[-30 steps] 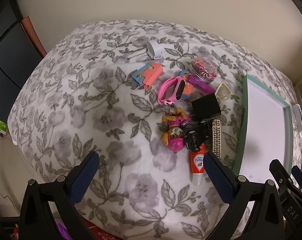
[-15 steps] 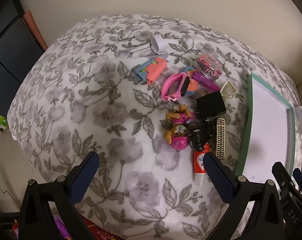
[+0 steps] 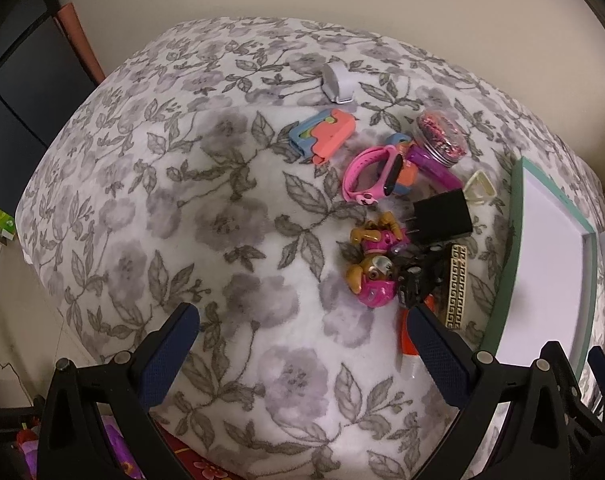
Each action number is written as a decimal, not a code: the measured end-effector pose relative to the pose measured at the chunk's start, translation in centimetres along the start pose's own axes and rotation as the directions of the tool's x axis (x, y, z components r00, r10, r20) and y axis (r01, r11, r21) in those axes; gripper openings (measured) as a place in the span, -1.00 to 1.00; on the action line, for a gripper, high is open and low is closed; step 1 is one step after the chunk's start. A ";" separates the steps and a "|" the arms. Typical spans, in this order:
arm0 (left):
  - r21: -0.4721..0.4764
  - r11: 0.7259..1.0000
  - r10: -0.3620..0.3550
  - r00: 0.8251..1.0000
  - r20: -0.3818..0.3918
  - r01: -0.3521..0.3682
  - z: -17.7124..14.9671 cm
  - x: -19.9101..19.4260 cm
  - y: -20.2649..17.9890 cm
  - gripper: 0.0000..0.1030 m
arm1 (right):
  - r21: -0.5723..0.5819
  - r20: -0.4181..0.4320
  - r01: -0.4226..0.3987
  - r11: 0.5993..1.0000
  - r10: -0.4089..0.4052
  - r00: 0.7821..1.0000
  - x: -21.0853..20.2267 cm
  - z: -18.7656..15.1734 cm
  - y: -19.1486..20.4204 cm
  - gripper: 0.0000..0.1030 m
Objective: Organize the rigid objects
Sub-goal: 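Grasp the pink-helmeted dog figure with the left tool while the right grasps the black-gold bar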
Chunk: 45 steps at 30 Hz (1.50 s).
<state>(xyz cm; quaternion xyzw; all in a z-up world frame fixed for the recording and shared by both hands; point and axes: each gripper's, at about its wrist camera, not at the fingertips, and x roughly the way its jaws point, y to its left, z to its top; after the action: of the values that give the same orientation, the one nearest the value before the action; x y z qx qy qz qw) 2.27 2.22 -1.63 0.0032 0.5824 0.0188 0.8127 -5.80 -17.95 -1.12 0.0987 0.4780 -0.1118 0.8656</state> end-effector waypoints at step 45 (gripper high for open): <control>0.011 0.999 -0.041 0.987 -0.154 0.044 4.0 8.6 -4.9 0.71 | -0.184 -0.234 -0.168 0.968 0.123 0.964 10.5 1.2 8.1 -0.01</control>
<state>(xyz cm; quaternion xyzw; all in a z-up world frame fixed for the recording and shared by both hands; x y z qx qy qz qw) 8.94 -2.33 -8.65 -0.0047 0.6434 -0.0025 0.7655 2.96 -11.62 -8.85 0.0569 0.5715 0.0135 0.8185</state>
